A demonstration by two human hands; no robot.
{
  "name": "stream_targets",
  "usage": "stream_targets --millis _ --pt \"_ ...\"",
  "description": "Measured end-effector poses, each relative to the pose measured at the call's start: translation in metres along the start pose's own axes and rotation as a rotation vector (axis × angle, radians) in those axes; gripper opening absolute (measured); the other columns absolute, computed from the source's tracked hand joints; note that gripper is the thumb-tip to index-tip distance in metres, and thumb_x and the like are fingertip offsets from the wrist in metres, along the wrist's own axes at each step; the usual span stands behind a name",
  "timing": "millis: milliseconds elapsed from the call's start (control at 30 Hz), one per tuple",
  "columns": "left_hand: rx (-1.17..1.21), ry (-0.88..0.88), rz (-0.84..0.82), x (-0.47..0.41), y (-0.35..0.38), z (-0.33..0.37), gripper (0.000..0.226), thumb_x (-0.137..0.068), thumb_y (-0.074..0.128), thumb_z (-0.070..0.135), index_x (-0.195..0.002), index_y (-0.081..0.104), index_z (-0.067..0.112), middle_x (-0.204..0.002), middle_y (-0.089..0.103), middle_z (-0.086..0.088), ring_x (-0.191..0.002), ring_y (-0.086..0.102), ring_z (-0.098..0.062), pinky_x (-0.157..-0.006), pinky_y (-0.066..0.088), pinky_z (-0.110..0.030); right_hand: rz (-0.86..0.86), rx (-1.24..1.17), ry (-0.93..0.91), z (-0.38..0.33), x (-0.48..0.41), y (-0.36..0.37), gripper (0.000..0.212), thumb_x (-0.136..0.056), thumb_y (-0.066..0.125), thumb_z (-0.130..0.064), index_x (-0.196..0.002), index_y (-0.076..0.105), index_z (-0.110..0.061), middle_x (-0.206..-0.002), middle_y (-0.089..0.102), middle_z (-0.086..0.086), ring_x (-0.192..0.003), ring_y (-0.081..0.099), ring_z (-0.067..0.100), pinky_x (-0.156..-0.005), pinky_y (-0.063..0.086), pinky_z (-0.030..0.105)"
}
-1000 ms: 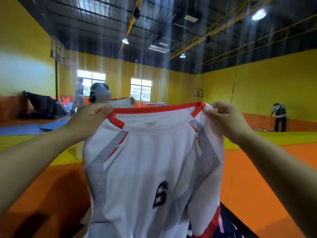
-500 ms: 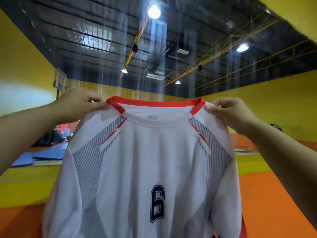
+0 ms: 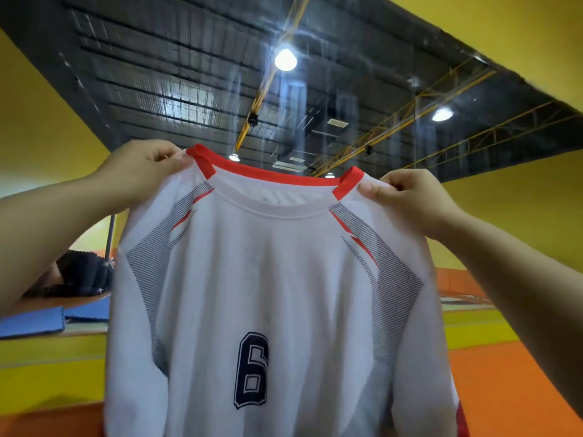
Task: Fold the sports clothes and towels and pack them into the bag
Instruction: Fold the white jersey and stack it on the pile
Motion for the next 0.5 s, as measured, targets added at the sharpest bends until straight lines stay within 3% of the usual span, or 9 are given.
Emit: stream_targets --millis 133,267,333,433,500 --pt "-0.049 -0.002 0.02 0.007 -0.021 0.012 0.028 -0.085 0.063 0.044 -0.077 0.07 0.018 -0.08 0.069 -0.002 -0.072 0.057 -0.018 -0.064 0.041 -0.029 -0.079 -0.123 0.045 -0.014 0.008 -0.013 0.042 -0.087 0.067 -0.035 -0.075 0.062 0.006 -0.067 0.05 0.012 -0.059 0.046 0.02 -0.052 0.035 0.025" --pt "-0.056 -0.004 -0.035 0.023 -0.038 0.025 0.038 -0.077 0.07 0.047 -0.069 0.068 0.01 -0.075 0.067 -0.014 -0.062 0.051 -0.019 -0.058 0.037 -0.028 -0.15 -0.227 0.041 -0.02 0.021 -0.021 0.025 -0.089 0.059 -0.011 -0.08 0.059 0.012 -0.076 0.05 0.016 -0.067 0.045 0.025 -0.057 0.036 0.028" --pt "-0.046 -0.007 -0.086 0.033 -0.046 0.03 0.05 -0.071 0.067 0.057 -0.069 0.067 0.007 -0.075 0.066 -0.018 -0.061 0.049 -0.02 -0.057 0.035 -0.028 -0.172 -0.237 0.013 -0.025 0.029 -0.025 0.025 -0.091 0.06 -0.015 -0.08 0.058 0.008 -0.079 0.051 0.015 -0.07 0.046 0.025 -0.06 0.039 0.031" --pt "0.029 -0.029 -0.145 0.051 -0.063 0.038 0.08 -0.044 0.06 0.088 -0.068 0.067 0.012 -0.064 0.064 -0.007 -0.058 0.051 -0.015 -0.058 0.038 -0.027 -0.168 -0.257 -0.013 -0.03 0.044 -0.032 0.029 -0.092 0.06 -0.019 -0.088 0.06 0.009 -0.083 0.055 0.017 -0.074 0.051 0.026 -0.064 0.042 0.034" --pt "0.056 -0.046 -0.142 0.061 -0.075 0.04 0.088 -0.033 0.057 0.093 -0.073 0.069 0.016 -0.065 0.068 -0.001 -0.06 0.054 -0.013 -0.061 0.041 -0.028 -0.154 -0.292 -0.019 -0.034 0.055 -0.036 0.027 -0.092 0.06 -0.02 -0.092 0.063 0.007 -0.084 0.058 0.018 -0.075 0.054 0.027 -0.065 0.045 0.034"
Point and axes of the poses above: each hand's wrist, its own x-axis away from the middle knuckle, its own y-axis out of the palm, z = x × y, the point moved 5 cm from there along -x, towards the middle knuckle
